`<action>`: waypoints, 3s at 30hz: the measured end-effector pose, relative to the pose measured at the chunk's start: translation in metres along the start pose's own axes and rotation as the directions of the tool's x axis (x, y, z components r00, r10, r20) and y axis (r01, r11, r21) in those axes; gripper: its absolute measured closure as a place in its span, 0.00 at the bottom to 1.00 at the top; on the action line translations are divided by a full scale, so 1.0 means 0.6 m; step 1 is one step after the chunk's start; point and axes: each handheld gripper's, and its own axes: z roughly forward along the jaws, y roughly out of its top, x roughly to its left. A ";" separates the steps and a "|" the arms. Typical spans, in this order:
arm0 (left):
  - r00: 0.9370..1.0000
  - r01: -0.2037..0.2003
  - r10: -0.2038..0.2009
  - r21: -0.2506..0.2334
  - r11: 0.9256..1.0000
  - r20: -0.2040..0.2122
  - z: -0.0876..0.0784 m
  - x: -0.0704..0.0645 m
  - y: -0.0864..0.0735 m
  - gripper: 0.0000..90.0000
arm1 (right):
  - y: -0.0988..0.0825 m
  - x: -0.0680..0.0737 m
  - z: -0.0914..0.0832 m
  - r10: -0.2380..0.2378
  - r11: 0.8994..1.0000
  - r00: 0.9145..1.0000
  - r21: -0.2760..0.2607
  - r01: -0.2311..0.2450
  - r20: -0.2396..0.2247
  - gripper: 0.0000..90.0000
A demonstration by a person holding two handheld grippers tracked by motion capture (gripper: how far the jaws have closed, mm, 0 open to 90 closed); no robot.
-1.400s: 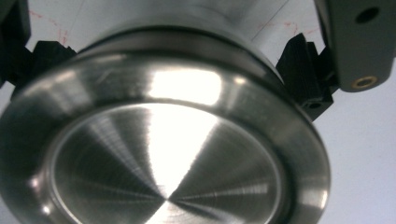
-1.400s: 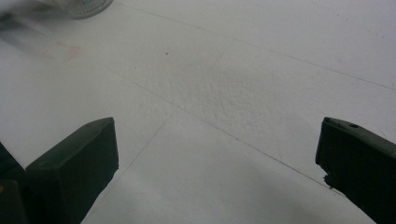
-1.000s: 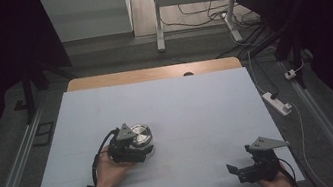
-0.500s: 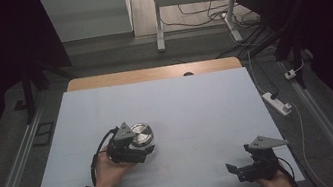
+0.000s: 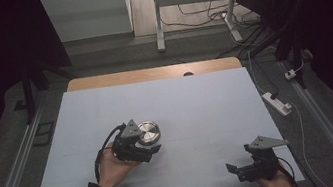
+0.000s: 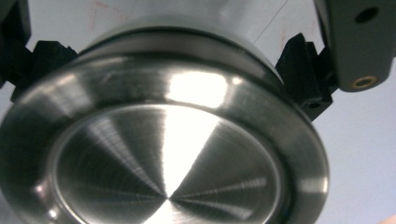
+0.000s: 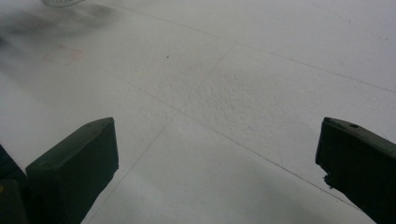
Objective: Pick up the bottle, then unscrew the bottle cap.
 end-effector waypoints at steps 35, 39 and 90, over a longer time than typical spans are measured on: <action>0.993 -0.064 0.063 0.011 0.998 0.102 0.008 -0.039 0.021 0.17 | 0.021 0.017 -0.015 -0.020 0.998 0.998 -0.062 0.017 -0.054 0.00; 0.992 -0.056 0.054 0.009 0.998 0.118 0.008 -0.037 0.020 0.17 | 0.032 0.029 -0.013 -0.041 0.996 0.995 -0.078 0.034 -0.093 0.00; 0.985 -0.100 0.099 0.001 0.995 0.141 0.021 -0.055 0.021 0.17 | 0.205 0.155 0.091 -0.238 0.970 0.935 -0.111 0.216 -0.262 0.00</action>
